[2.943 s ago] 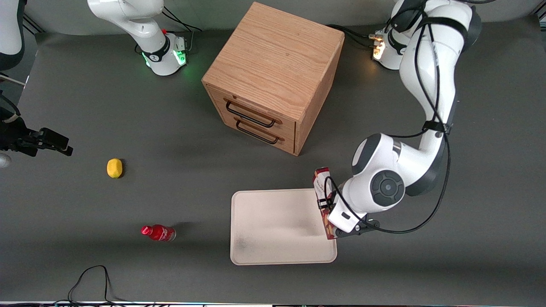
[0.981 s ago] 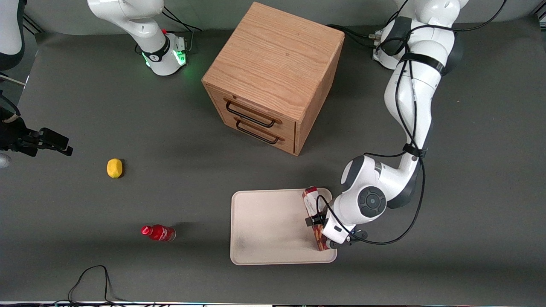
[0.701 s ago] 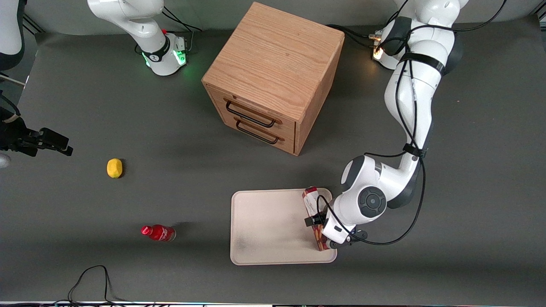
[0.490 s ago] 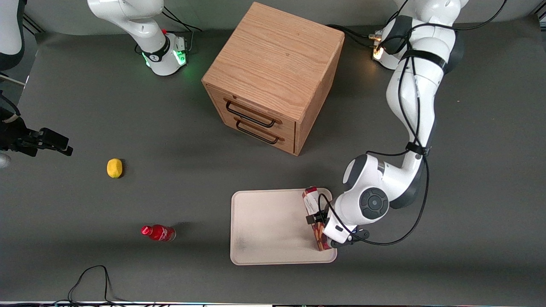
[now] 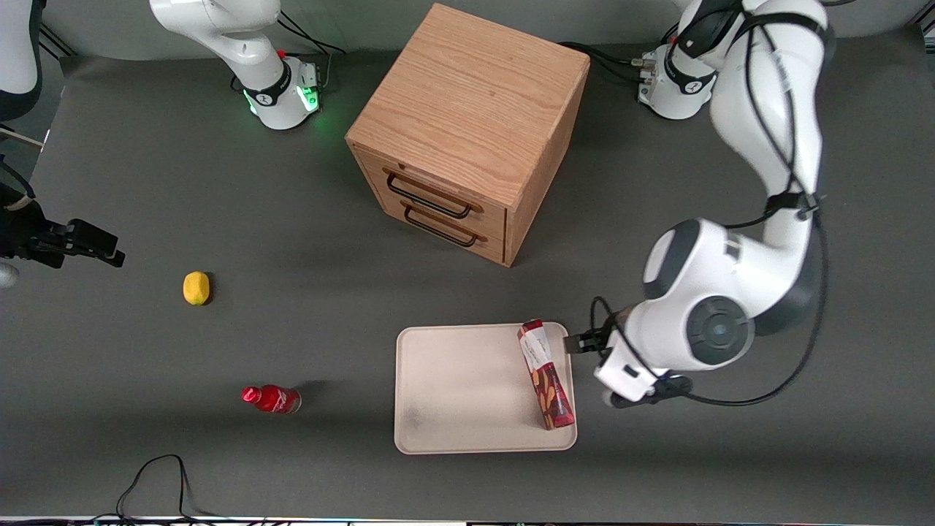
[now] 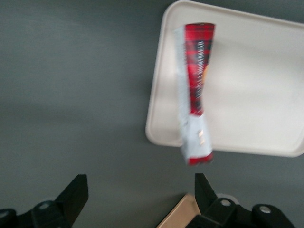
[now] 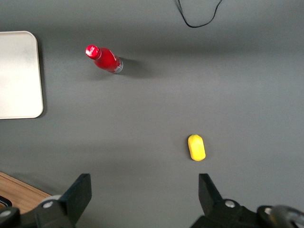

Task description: Place red cookie box on tray

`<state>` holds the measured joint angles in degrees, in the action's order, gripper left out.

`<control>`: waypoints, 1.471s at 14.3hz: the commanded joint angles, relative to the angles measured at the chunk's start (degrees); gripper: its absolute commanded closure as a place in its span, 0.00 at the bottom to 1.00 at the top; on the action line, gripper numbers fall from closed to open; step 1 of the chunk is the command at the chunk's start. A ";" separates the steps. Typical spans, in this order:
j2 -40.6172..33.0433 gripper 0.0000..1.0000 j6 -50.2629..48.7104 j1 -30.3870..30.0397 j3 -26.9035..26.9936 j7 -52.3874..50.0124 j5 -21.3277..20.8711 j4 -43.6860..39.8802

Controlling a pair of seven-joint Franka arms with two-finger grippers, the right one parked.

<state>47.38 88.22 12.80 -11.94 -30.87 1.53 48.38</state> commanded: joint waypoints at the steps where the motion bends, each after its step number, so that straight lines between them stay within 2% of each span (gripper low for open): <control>1: -6.66 0.00 -5.85 -3.91 0.16 7.81 -0.12 2.94; 4: -19.03 0.00 -5.17 -8.22 1.99 17.30 -0.21 17.58; 7: -30.56 0.00 -1.57 -7.80 10.60 28.92 0.06 32.00; 12: -46.38 0.00 0.37 -8.24 15.44 29.73 -0.91 47.66; 14: -48.43 0.00 -0.50 -7.97 16.33 29.56 -1.78 48.31; 21: -47.90 0.00 -3.32 -9.37 15.89 29.11 -2.32 43.29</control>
<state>-0.22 85.32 4.02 4.23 -1.77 0.03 92.80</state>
